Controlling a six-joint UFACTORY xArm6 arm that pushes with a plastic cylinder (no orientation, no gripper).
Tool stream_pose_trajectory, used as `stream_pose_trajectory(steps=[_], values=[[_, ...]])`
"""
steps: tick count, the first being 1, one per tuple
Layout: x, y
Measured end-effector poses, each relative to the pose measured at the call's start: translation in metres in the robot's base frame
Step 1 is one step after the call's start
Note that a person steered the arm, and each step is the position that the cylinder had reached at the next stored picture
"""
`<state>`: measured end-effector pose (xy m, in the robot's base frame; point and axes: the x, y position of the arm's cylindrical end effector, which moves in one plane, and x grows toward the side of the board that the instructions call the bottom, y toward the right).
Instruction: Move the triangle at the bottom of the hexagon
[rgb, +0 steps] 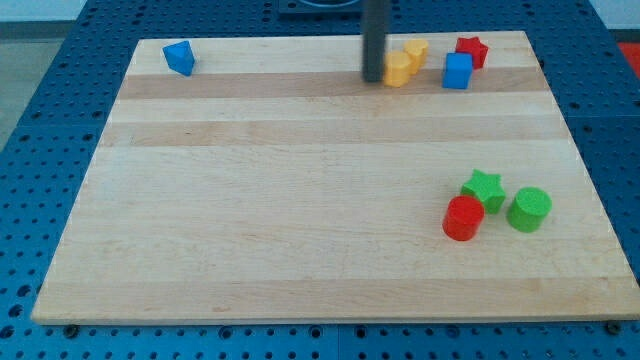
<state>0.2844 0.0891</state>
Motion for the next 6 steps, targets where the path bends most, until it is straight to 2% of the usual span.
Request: stream_pose_trajectory(steps=[1,2,3,4,5,6], values=[[0.003,0.043],[0.004,-0.097],[0.032,-0.256],[0.028,-0.379],[0.002,-0.388],[-0.031,-0.357]])
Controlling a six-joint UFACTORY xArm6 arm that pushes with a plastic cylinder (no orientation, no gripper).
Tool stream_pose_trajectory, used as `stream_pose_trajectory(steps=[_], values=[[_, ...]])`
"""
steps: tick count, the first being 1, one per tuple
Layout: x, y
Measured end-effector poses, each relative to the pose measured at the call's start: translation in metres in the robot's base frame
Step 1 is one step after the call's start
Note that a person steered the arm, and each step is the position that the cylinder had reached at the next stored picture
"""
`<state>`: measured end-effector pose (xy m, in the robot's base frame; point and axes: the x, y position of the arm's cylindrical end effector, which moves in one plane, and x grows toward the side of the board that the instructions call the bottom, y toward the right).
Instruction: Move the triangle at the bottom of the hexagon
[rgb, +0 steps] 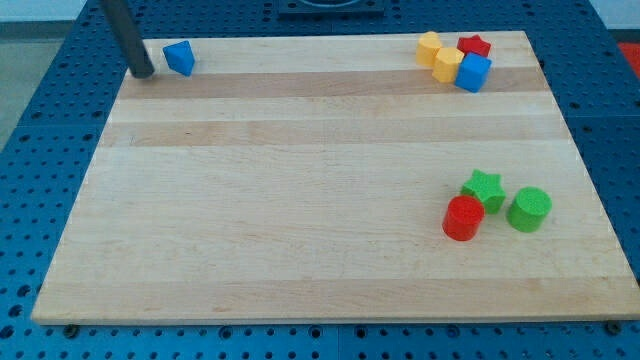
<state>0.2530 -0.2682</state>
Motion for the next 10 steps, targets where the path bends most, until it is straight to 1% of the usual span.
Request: stream_pose_trajectory(steps=[1,2,3,4,5,7,8,9,10], values=[[-0.014,0.001],[-0.014,0.053],[-0.009,0.123],[0.007,0.185],[0.022,0.217],[0.037,0.329],[0.037,0.364],[0.037,0.392],[0.037,0.340]])
